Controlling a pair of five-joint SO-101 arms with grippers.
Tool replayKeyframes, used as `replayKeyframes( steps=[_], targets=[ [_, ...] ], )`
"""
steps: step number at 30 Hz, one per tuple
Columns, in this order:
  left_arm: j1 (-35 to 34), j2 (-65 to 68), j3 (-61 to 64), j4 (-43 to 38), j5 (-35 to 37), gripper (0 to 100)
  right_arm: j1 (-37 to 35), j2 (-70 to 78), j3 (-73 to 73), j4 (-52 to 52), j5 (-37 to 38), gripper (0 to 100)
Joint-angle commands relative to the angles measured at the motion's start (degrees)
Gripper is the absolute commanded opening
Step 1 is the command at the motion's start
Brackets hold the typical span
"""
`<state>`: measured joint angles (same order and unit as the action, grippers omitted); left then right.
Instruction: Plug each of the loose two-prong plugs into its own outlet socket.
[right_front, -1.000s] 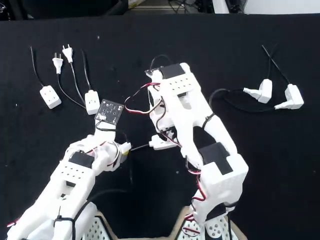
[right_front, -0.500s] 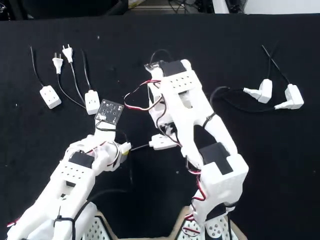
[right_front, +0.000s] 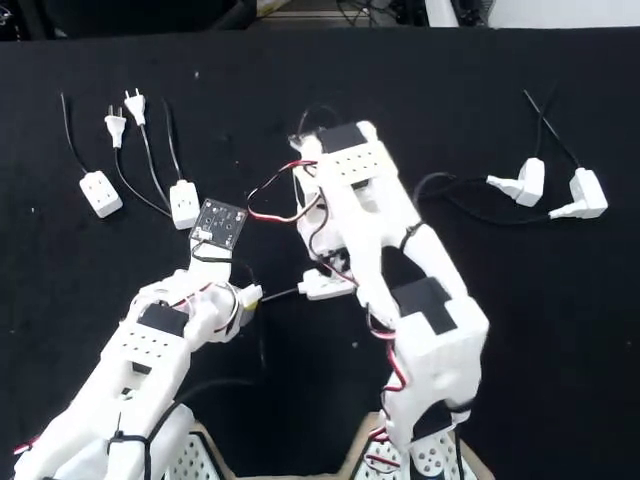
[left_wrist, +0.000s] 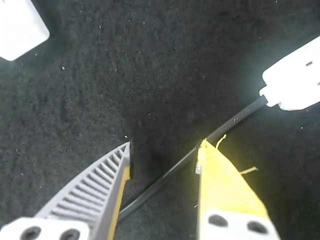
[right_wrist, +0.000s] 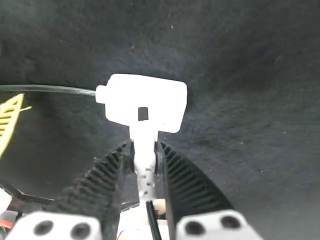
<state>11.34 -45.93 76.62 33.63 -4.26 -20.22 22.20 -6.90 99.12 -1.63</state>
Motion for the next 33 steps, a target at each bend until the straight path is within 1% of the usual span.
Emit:
replayKeyframes(
  steps=[1, 7, 17, 33],
  targets=[
    [-0.3, -1.2, -0.3, -0.8, 0.2, 22, -0.6, 0.0, -3.6, 2.0, -0.2, 1.1],
    [-0.3, -1.2, -0.3, -0.8, 0.2, 22, -0.6, 0.5, -3.5, 2.1, -0.2, 1.1],
    [-0.3, -1.2, -0.3, -0.8, 0.2, 22, -0.6, -2.9, 1.8, 2.1, -0.3, 1.1],
    [-0.3, -1.2, -0.3, -0.8, 0.2, 22, -0.1, -3.9, 1.0, 2.1, -0.3, 1.1]
  ],
)
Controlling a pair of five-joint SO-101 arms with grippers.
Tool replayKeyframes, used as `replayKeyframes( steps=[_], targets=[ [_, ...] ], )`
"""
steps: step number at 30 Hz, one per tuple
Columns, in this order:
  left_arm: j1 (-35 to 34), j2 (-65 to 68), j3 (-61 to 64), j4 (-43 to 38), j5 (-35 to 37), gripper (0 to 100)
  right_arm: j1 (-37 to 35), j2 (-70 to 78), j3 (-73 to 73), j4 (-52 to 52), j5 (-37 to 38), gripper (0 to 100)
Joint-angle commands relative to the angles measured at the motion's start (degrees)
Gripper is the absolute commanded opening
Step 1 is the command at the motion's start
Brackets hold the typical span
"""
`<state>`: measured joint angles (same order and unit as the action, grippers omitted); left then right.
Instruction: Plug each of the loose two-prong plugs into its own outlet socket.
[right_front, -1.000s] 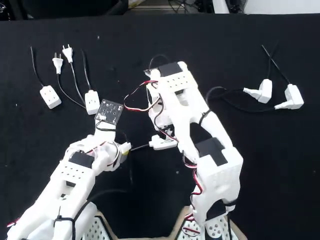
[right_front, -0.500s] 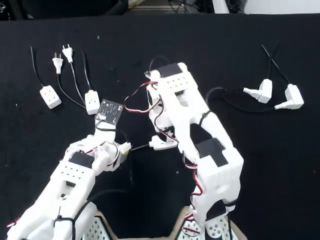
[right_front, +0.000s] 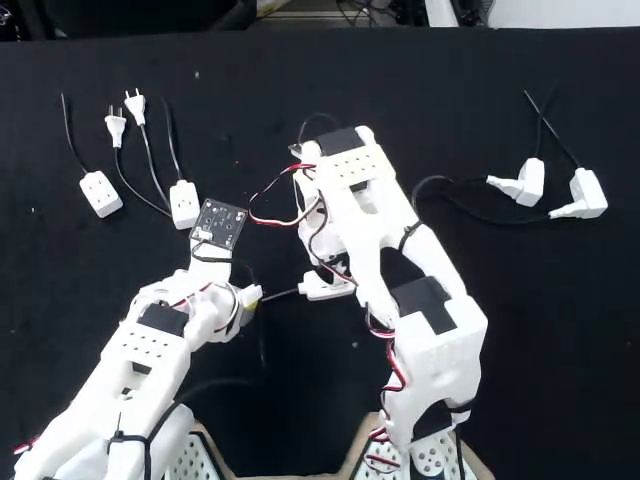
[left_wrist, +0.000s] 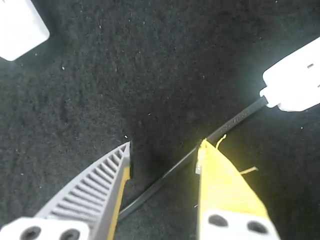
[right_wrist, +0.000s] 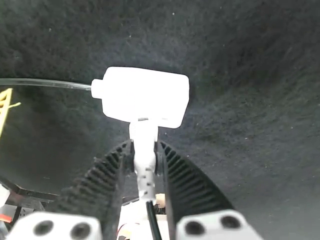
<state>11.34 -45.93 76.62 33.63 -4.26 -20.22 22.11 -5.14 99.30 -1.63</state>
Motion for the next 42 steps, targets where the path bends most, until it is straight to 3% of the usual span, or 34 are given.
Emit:
replayKeyframes(
  steps=[1, 11, 17, 38, 42],
  targets=[
    [-0.3, -1.2, -0.3, -0.8, 0.2, 22, 0.4, -4.6, -1.2, 1.9, -0.2, 1.1],
    [-0.3, -1.2, -0.3, -0.8, 0.2, 22, 5.9, -7.3, -1.9, 1.9, -0.1, 1.1],
    [-0.3, -1.2, -0.3, -0.8, 0.2, 22, 9.6, -4.7, -1.7, 1.9, 4.1, 1.1],
    [-0.3, -1.2, -0.3, -0.8, 0.1, 22, 9.6, 2.2, -2.2, 1.4, 4.0, 1.1],
    [-0.3, -1.2, -0.3, -0.8, 0.1, 22, 9.9, 2.2, -1.9, -3.0, 4.3, 1.1]
  ],
)
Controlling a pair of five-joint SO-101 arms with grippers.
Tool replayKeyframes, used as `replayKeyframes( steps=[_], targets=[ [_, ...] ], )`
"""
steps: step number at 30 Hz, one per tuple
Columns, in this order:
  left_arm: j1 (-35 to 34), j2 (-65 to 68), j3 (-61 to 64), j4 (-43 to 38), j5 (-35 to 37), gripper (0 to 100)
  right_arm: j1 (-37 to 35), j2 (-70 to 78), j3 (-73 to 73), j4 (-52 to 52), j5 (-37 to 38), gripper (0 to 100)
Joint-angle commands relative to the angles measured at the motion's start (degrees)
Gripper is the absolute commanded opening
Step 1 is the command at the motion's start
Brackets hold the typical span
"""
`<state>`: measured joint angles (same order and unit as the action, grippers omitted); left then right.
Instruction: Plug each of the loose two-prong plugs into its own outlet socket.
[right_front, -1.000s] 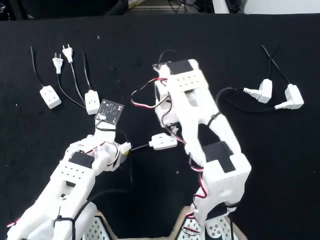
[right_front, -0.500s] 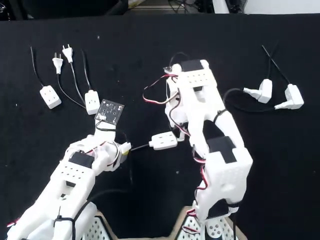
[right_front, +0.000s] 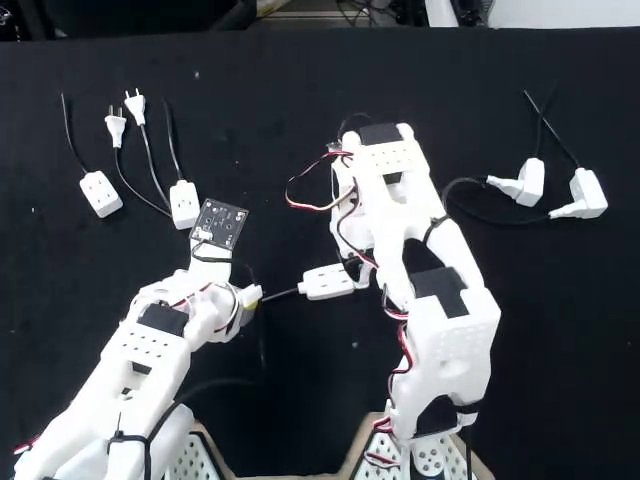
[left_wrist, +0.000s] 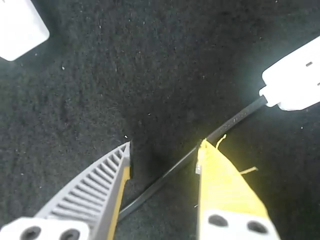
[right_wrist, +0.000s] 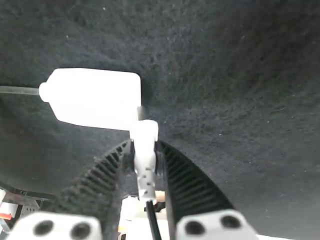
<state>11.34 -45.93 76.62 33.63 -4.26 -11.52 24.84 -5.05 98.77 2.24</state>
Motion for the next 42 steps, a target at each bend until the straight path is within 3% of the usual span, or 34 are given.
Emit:
replayKeyframes(
  steps=[1, 21, 35, 42],
  targets=[
    [-0.3, -1.2, -0.3, -0.8, 0.1, 22, 1.2, -0.5, -1.9, -3.3, 0.4, 1.1],
    [-0.4, -1.2, -0.3, -0.8, 0.1, 22, 1.3, -0.8, 1.2, -4.9, 0.4, 1.1],
    [-0.4, -1.2, -0.3, -0.8, 0.1, 22, 1.0, -14.5, 0.9, -1.8, 0.4, 1.1],
    [-0.4, -1.3, -0.3, -0.8, 0.1, 22, -4.3, -14.3, 1.9, 0.8, 0.0, 1.1]
  ],
)
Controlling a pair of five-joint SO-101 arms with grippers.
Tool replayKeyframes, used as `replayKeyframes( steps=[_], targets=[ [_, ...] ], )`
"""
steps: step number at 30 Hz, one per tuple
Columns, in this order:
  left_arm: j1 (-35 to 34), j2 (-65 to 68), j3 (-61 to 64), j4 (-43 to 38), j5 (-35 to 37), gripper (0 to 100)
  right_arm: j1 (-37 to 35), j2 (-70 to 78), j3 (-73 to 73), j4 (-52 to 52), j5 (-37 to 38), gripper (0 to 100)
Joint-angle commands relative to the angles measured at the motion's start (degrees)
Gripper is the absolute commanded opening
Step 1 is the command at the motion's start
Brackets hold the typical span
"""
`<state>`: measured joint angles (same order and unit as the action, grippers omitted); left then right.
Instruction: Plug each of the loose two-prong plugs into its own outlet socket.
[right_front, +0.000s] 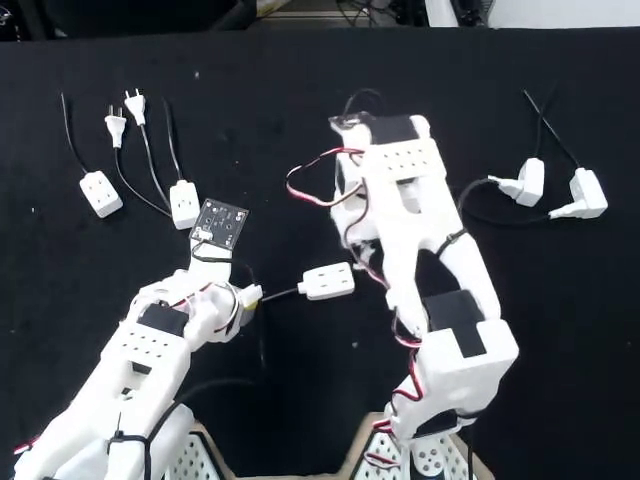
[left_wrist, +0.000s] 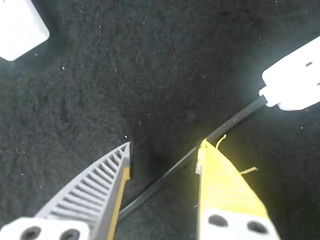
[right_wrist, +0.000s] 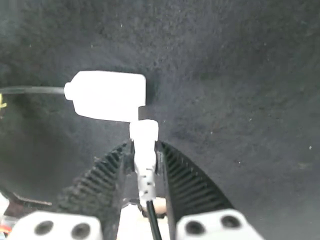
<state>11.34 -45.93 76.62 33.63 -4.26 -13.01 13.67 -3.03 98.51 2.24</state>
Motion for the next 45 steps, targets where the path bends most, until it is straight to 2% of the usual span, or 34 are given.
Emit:
replayKeyframes(
  steps=[1, 6, 11, 29, 37, 45],
  targets=[
    [-0.4, -1.3, -0.3, -0.8, 0.1, 22, -3.7, -3.1, -0.2, 1.1, 0.0, 1.1],
    [-0.4, -1.3, -0.3, -0.8, 0.1, 22, -5.8, -2.6, 0.9, -1.3, -0.2, 1.1],
    [-0.4, -1.3, -0.3, -0.7, 0.1, 22, -5.7, 1.2, 3.7, -4.4, -4.3, 1.1],
    [-0.4, -1.3, -0.3, -0.8, 0.1, 22, -5.9, 3.8, 3.8, -5.6, -4.8, 1.1],
    [-0.4, -1.3, -0.3, -0.8, 0.1, 22, -8.3, 3.9, -0.9, 0.1, -6.9, 1.1],
    [-0.4, -1.3, -0.3, -0.8, 0.1, 22, -9.4, 3.9, -1.7, 0.4, -7.3, 1.1]
  ],
)
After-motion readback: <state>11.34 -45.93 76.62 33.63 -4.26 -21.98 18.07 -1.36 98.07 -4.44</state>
